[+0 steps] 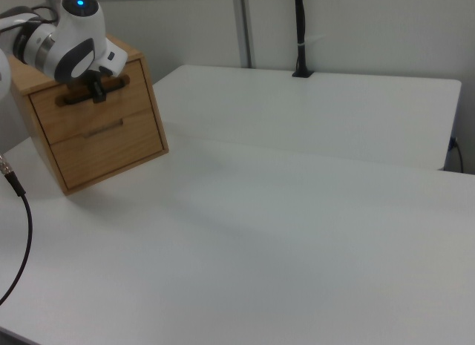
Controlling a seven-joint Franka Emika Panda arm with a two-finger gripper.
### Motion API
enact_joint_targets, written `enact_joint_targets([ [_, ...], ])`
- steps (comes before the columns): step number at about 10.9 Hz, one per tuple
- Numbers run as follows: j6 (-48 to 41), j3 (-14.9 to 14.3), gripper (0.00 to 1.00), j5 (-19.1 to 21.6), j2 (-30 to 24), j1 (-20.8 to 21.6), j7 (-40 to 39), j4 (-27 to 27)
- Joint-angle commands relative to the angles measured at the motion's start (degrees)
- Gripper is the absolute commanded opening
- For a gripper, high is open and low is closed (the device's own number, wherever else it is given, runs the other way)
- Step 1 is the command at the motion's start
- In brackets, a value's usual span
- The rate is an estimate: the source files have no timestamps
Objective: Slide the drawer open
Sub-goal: 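Close the gripper around the black bar handle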
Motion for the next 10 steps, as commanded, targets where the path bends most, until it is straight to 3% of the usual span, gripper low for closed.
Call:
enact_joint_targets([
  [1, 1.81, -0.62, 0.4, -1.35, 2.58, 0.73, 1.28, 0.96],
  [5, 1.54, -0.97, 0.21, -1.87, 2.67, 0.46, 1.1, 0.69],
  [8, 1.19, -1.15, 0.19, -3.02, 2.67, 0.11, -0.03, -0.8],
  [10, 1.1, -1.23, 0.11, -3.1, 2.67, -0.06, -0.74, -1.68],
])
